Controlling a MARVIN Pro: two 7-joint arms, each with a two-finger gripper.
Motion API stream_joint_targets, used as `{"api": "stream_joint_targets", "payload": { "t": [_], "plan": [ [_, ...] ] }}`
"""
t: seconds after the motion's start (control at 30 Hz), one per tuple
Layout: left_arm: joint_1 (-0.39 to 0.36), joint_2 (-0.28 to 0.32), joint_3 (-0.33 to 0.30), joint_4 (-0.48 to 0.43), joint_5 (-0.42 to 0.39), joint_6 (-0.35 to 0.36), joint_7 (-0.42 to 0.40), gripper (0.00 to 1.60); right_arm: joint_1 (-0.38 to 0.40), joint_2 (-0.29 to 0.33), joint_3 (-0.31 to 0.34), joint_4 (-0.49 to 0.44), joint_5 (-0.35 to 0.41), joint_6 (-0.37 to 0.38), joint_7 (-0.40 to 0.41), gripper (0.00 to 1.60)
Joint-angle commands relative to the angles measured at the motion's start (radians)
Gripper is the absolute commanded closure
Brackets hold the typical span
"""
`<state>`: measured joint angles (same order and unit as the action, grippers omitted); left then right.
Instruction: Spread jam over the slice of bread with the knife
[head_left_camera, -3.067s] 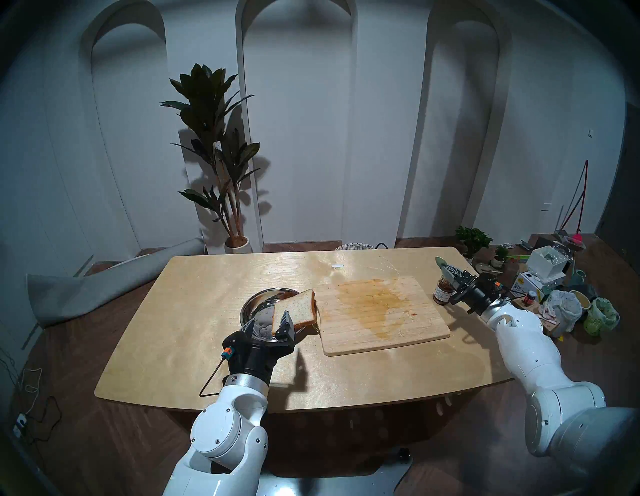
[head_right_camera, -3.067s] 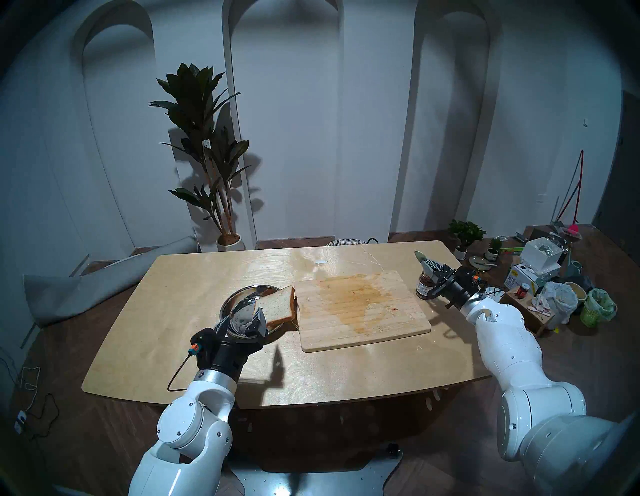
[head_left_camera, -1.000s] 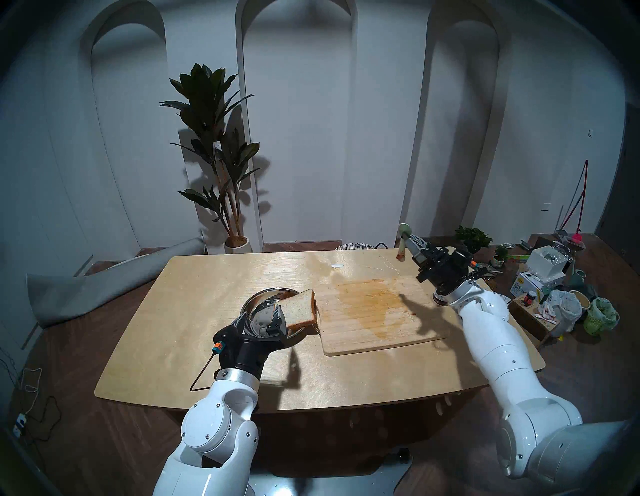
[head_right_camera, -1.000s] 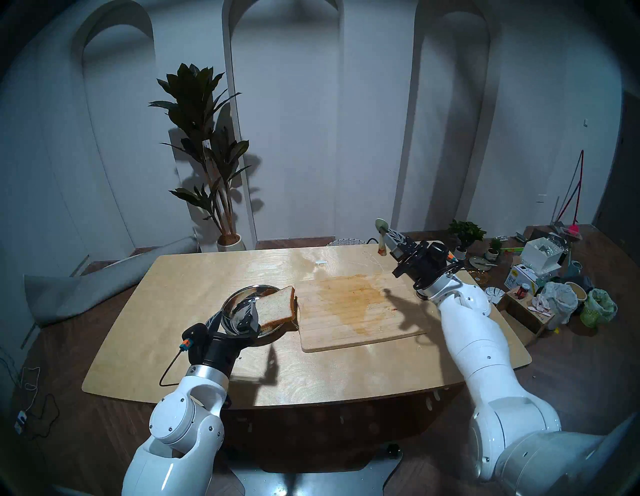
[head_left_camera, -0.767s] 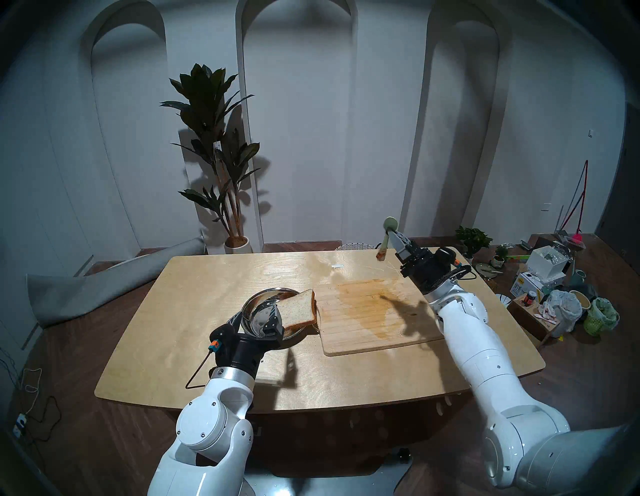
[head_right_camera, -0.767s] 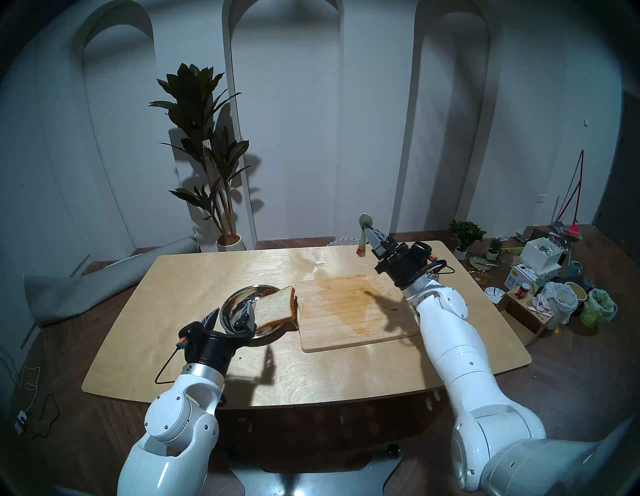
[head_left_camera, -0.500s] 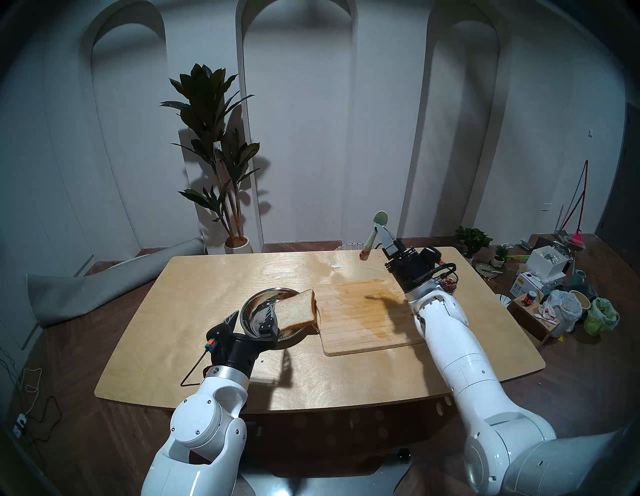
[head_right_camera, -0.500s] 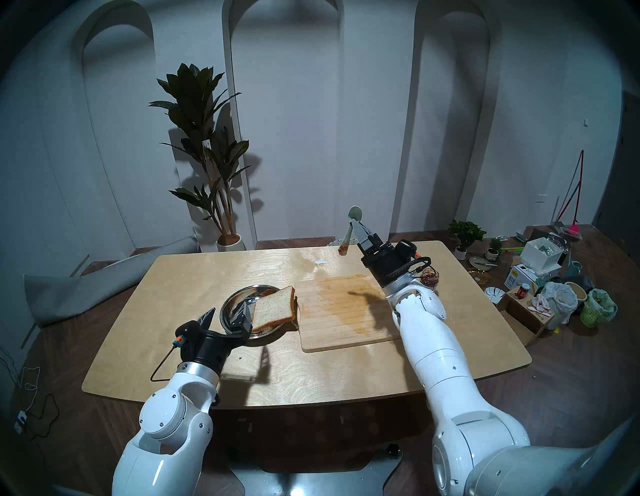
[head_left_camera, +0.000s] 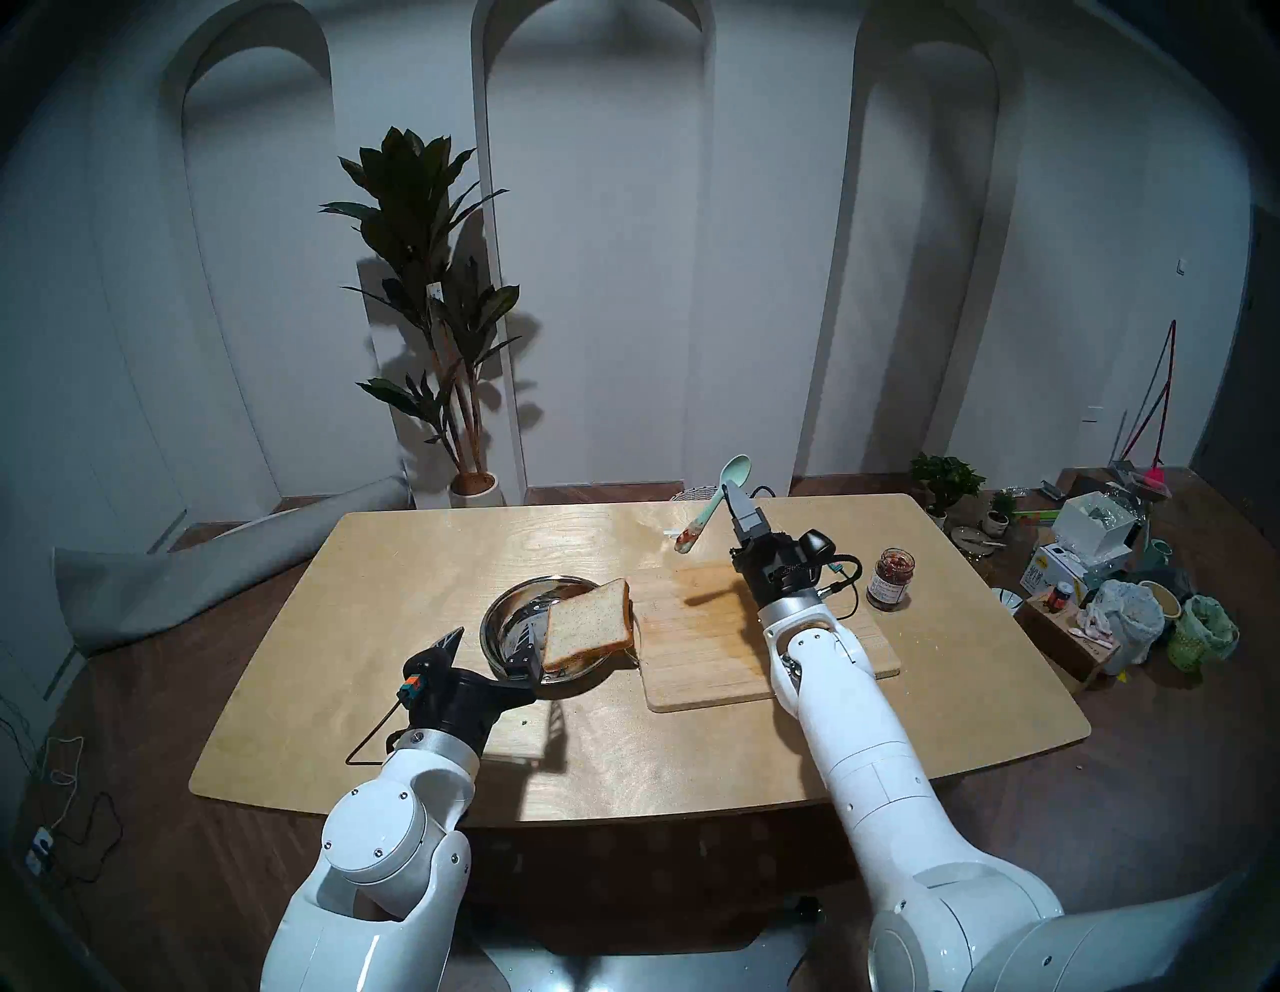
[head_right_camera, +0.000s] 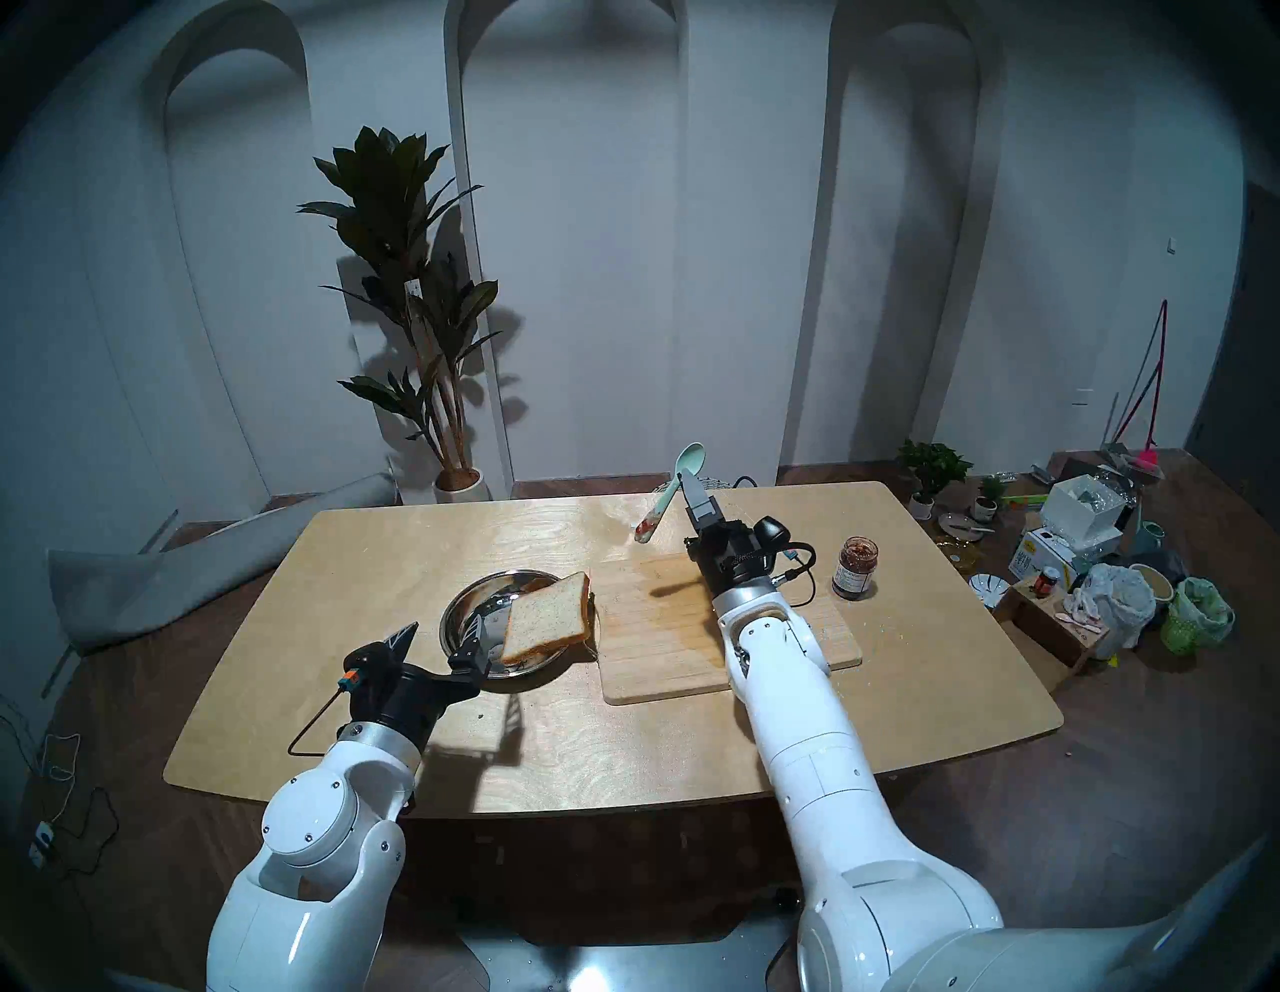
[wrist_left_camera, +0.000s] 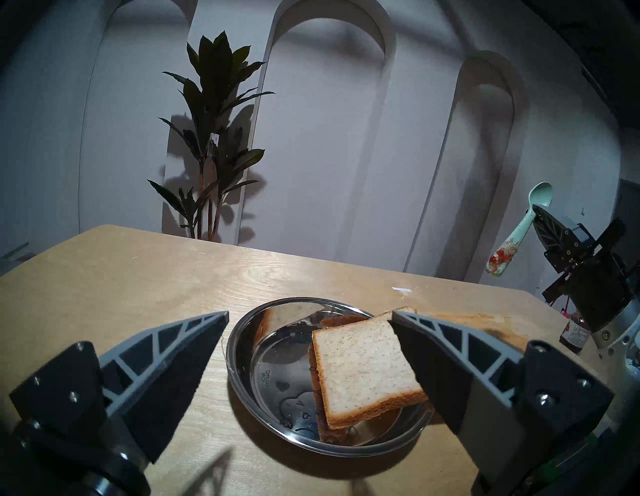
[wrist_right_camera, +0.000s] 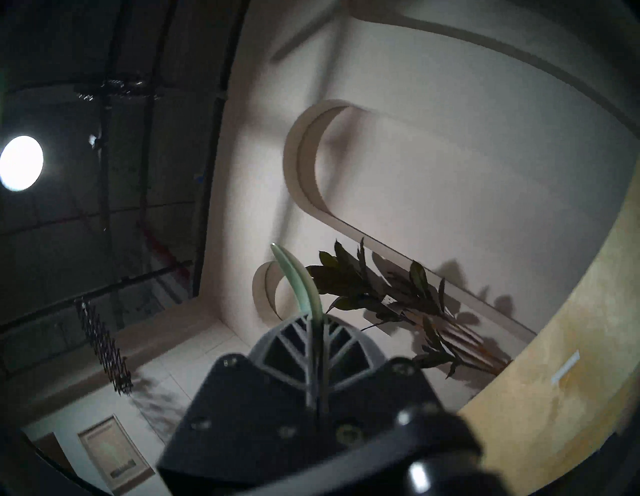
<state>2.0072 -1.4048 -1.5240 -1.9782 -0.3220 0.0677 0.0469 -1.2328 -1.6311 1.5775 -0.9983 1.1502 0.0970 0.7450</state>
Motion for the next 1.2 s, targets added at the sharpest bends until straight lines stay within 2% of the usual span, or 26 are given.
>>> {"api": "stream_joint_targets", "payload": {
  "t": [0.0,0.43,0.8,0.9,1.1,1.17],
  "plan": [
    [-0.025,0.021,-0.014,-0.023,0.004,0.014,-0.010,0.00,0.017,-0.072,-0.017,-0.015,0.084,0.077,-0.074,1.60],
    [-0.046,0.057,-0.014,-0.018,0.010,0.083,-0.052,0.00,0.032,-0.107,-0.046,-0.022,0.218,0.178,-0.237,1.60],
    [-0.065,0.092,-0.026,-0.003,-0.005,0.155,-0.104,0.00,0.032,-0.112,-0.089,-0.026,0.362,0.239,-0.420,1.60],
    [-0.069,0.096,-0.027,-0.002,-0.011,0.162,-0.114,0.00,0.029,-0.110,-0.098,-0.026,0.378,0.241,-0.444,1.60],
    [-0.083,0.115,-0.037,-0.009,-0.038,0.198,-0.148,0.00,0.016,-0.102,-0.119,-0.042,0.458,0.230,-0.559,1.60],
    [-0.084,0.117,-0.038,-0.010,-0.040,0.201,-0.151,0.00,0.015,-0.101,-0.120,-0.045,0.465,0.228,-0.569,1.60]
  ]
}}
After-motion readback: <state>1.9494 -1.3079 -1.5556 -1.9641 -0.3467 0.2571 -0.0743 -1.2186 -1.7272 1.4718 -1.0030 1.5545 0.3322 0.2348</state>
